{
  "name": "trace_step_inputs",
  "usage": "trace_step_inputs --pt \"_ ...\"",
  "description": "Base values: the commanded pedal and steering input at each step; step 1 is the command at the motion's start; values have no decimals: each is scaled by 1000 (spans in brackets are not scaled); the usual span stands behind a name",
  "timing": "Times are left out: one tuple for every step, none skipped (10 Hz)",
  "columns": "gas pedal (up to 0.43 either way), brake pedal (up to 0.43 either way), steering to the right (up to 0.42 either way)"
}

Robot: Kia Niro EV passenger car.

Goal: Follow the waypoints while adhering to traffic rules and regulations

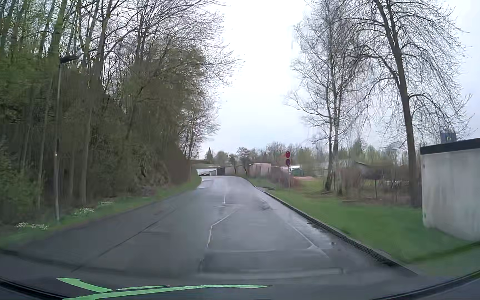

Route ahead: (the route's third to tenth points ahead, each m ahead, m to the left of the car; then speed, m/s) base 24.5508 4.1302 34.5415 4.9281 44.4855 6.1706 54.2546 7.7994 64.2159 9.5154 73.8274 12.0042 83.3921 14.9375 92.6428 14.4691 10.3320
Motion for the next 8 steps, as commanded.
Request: trace_step_inputs --pt "287 0 2" --pt "280 0 2" --pt "280 0 2" --pt "268 0 2" --pt "260 0 1" --pt "220 0 1" --pt "220 0 1" --pt "197 0 0"
